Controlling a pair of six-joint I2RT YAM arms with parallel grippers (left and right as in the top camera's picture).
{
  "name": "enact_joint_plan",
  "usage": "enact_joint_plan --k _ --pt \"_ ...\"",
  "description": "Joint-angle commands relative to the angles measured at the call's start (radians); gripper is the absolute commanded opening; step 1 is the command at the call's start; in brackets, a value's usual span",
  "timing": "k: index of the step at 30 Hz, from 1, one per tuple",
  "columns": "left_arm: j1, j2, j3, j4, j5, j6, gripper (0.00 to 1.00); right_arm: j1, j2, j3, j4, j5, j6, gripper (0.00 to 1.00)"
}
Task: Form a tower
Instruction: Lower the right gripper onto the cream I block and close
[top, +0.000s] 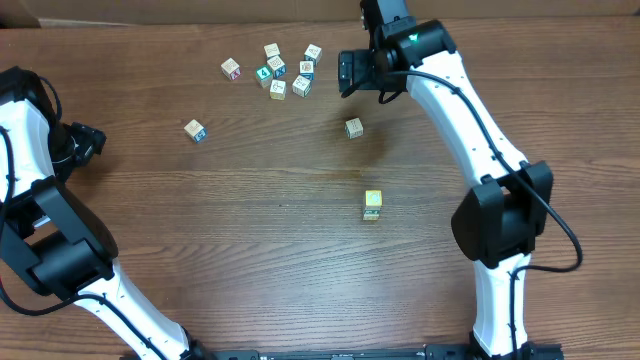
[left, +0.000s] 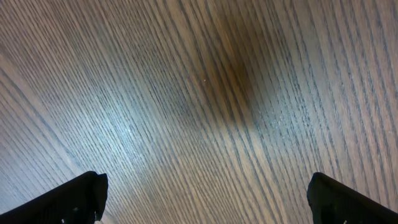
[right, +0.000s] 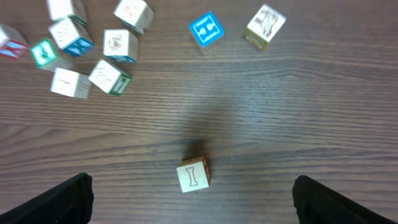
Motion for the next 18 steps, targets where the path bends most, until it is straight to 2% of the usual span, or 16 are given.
enact_joint_plan --k 1,4,11,16,18 --pt "-0.013 0.007 0.015 0.001 -0.009 0.019 1.00 0.003 0.060 -0.005 0.010 0.006 -0.004 0.99" --pt "-0.013 0.007 0.015 0.001 -0.009 0.019 1.00 0.009 0.097 -0.005 0.009 0.006 -0.004 0.99" --pt "-0.013 0.007 0.015 0.001 -0.009 0.019 1.00 0.011 0.158 -0.011 -0.006 0.005 0.000 0.77" --pt "-0.013 0.007 0.015 0.001 -0.009 0.019 1.00 0.012 0.166 -0.028 -0.021 -0.075 -0.001 0.75" --pt "-0.013 0.007 0.015 0.001 -0.009 0.019 1.00 0.013 0.166 -0.036 -0.021 -0.081 -0.001 0.67"
